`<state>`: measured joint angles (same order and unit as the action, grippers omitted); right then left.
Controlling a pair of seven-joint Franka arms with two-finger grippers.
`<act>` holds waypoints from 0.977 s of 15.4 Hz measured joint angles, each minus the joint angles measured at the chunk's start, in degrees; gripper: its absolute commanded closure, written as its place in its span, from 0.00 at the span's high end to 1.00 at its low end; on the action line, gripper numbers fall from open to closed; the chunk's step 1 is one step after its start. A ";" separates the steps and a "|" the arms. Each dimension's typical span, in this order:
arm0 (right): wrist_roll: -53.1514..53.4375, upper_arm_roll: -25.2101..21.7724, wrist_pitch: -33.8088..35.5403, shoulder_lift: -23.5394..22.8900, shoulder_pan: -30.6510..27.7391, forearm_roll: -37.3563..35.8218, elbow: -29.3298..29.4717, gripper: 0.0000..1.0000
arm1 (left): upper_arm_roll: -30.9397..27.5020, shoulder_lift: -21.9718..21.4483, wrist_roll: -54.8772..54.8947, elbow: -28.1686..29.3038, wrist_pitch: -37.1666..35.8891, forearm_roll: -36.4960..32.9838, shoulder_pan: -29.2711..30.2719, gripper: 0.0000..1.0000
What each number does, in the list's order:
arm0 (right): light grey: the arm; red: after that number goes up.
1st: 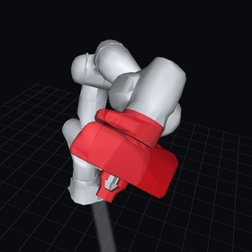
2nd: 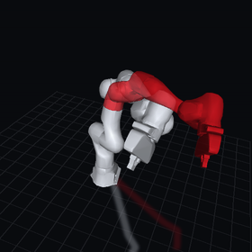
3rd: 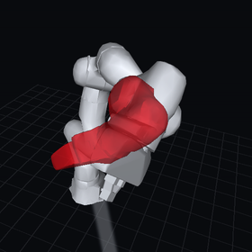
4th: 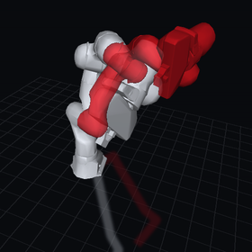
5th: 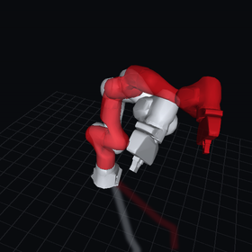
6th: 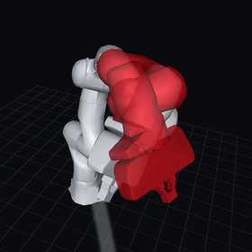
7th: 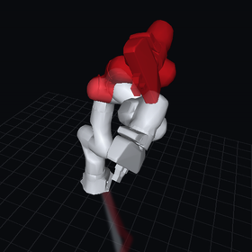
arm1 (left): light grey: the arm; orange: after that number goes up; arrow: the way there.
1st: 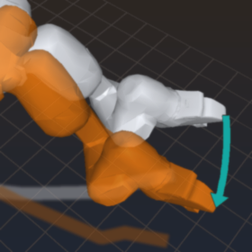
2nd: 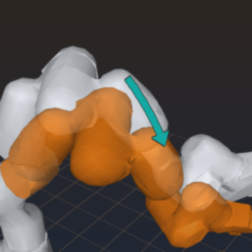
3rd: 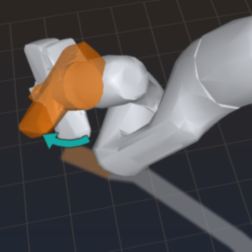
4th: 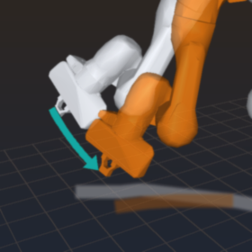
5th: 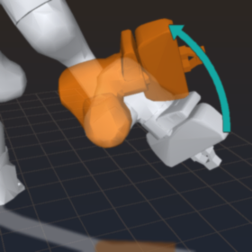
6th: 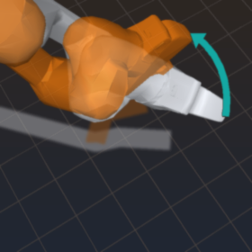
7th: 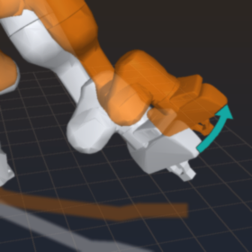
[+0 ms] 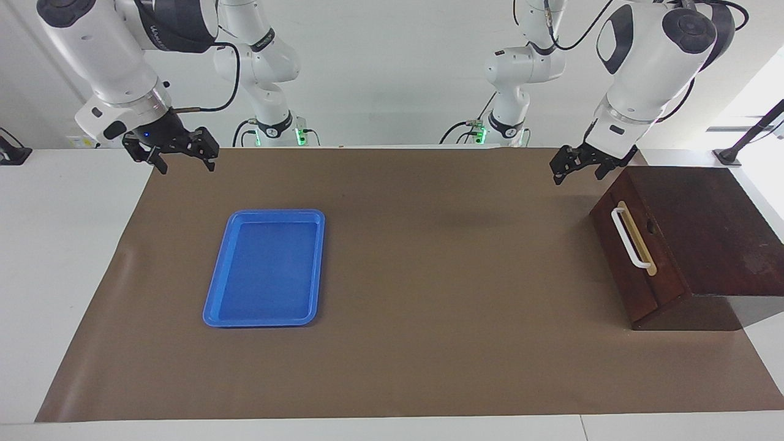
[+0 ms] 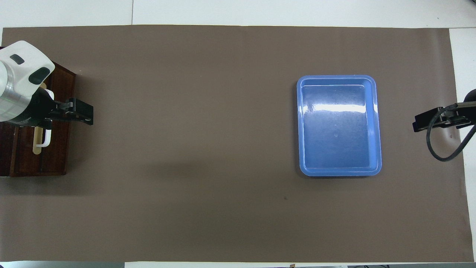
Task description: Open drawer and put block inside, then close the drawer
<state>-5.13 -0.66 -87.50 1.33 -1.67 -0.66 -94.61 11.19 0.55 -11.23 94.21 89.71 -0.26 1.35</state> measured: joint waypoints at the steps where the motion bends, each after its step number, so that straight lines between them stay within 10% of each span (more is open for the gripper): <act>1: 0.00 0.06 0.00 0.00 0.00 0.00 0.00 1.00 | -1.04 -0.02 0.02 -0.11 -0.34 0.02 -1.16 1.00; 15: 0.00 0.12 0.00 0.06 0.01 0.00 0.00 1.00 | -3.21 -0.05 4.60 -0.21 -2.13 0.19 -2.43 1.00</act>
<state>-5.13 -0.54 -87.50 1.39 -1.66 -0.66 -94.62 7.98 0.50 -6.63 94.00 87.58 -0.07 -1.08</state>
